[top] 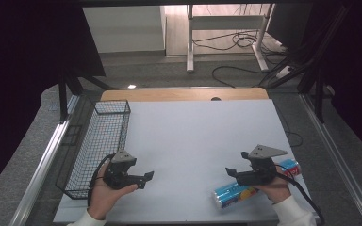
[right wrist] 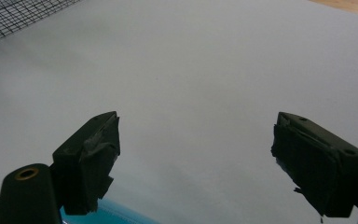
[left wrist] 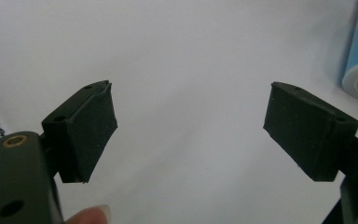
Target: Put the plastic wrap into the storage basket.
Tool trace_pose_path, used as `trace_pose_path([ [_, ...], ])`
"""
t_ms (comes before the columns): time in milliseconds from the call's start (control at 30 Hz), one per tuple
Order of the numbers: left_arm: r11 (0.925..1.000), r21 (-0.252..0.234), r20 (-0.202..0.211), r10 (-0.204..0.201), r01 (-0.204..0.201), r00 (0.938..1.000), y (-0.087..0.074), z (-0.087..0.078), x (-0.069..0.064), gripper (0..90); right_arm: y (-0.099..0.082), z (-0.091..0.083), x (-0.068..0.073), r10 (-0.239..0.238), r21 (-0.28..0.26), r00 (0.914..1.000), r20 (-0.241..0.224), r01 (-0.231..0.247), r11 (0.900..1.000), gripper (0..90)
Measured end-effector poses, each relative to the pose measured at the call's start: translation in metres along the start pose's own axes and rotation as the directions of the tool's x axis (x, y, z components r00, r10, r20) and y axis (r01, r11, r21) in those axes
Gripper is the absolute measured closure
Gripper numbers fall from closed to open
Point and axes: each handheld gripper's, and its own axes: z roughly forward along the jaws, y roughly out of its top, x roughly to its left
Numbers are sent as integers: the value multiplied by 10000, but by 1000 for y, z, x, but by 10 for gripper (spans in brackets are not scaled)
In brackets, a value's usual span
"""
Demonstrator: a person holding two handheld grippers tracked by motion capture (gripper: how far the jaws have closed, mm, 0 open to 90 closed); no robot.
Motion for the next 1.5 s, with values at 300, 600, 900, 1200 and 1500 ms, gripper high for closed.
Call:
trace_pose_path([
  [300, 9994, -231, -11, 254, -254, 9997, -2, -1, -1, 168, -2, 2, 0, 72, 197, 10000, 59, -73, 9998, 185],
  [600, 9990, 63, -20, 449, -449, 9990, -6, 4, -4, 167, -1, -4, 0, 168, 386, 9998, 53, -169, 9991, 257],
  [900, 9992, 45, -5, 388, -388, 9992, -7, 3, -2, 168, 2, -9, -7, 207, 324, 9997, 106, -211, 9993, 322],
  [1200, 9993, 70, -41, 379, -379, 9993, -8, 1, -1, 168, 7, -23, -20, 102, 816, 9976, 680, -157, 9965, 497],
  [1500, 9990, 141, 27, 435, -435, 9991, -9, 2, 0, 166, 1, -55, -61, 979, 994, 9824, 1589, -1146, 9884, 818],
])
